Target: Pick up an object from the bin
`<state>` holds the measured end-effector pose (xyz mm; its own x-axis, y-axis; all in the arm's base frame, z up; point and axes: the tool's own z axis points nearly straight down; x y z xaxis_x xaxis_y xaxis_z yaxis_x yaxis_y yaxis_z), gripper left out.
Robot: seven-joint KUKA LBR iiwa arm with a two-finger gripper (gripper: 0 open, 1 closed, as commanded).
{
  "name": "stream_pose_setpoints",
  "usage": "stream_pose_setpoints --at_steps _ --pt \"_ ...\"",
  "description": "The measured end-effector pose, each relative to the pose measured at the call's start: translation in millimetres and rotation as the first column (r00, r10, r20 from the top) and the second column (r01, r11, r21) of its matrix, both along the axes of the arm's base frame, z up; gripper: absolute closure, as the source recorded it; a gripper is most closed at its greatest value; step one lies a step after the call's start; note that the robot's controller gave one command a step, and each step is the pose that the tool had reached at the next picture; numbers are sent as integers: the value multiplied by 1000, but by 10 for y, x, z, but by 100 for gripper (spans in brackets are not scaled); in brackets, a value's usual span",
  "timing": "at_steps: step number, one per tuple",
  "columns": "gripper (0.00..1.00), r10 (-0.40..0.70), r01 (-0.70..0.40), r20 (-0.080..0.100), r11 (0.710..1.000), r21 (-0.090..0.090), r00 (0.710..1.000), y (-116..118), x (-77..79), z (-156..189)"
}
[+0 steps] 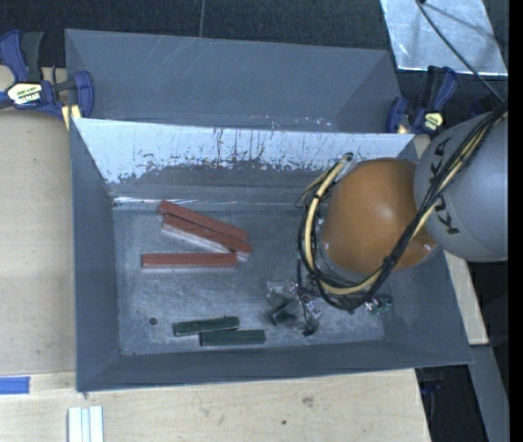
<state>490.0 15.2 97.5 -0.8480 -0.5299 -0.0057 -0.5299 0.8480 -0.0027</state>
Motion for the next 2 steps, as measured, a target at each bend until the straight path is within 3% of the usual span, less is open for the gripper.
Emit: stream_pose_setpoints --at_steps 1,2 --pt "100 -3 3 2 1000 0 1000 -1 19 509" --pt "100 -8 8 0 1000 0 1000 -1 31 734"
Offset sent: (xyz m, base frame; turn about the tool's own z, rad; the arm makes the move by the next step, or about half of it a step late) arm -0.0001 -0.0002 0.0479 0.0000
